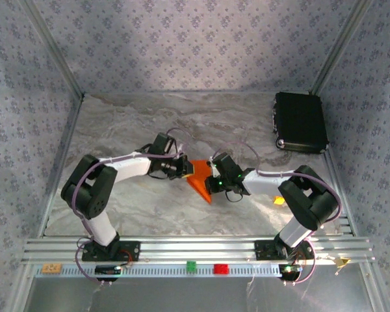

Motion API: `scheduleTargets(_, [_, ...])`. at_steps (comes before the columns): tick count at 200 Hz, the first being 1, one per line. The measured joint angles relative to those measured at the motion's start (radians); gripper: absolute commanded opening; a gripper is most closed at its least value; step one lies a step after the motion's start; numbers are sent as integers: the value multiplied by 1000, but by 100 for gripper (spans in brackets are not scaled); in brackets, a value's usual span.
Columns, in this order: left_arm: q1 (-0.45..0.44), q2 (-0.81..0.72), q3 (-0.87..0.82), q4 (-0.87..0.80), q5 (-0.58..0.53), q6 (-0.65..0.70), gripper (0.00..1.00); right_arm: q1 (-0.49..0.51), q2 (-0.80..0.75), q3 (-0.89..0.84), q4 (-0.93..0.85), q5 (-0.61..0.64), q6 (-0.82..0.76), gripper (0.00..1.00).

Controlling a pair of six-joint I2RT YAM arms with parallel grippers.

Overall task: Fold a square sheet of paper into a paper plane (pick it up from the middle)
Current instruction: Third fold the triangle at the center of the table.

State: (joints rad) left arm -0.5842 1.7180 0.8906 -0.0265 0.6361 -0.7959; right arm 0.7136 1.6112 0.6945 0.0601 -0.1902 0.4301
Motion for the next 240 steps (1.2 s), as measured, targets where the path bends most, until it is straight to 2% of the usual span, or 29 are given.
scheduleTargets(39, [-31,-5,-120,175,29,-125,3,-1,0,0,0,0,0,0])
scheduleTargets(86, [-41,-5,-145,298,30,-195,4,-1,0,0,0,0,0,0])
scheduleTargets(240, [-60,93,-144,317,25,-181,4,-1,0,0,0,0,0,0])
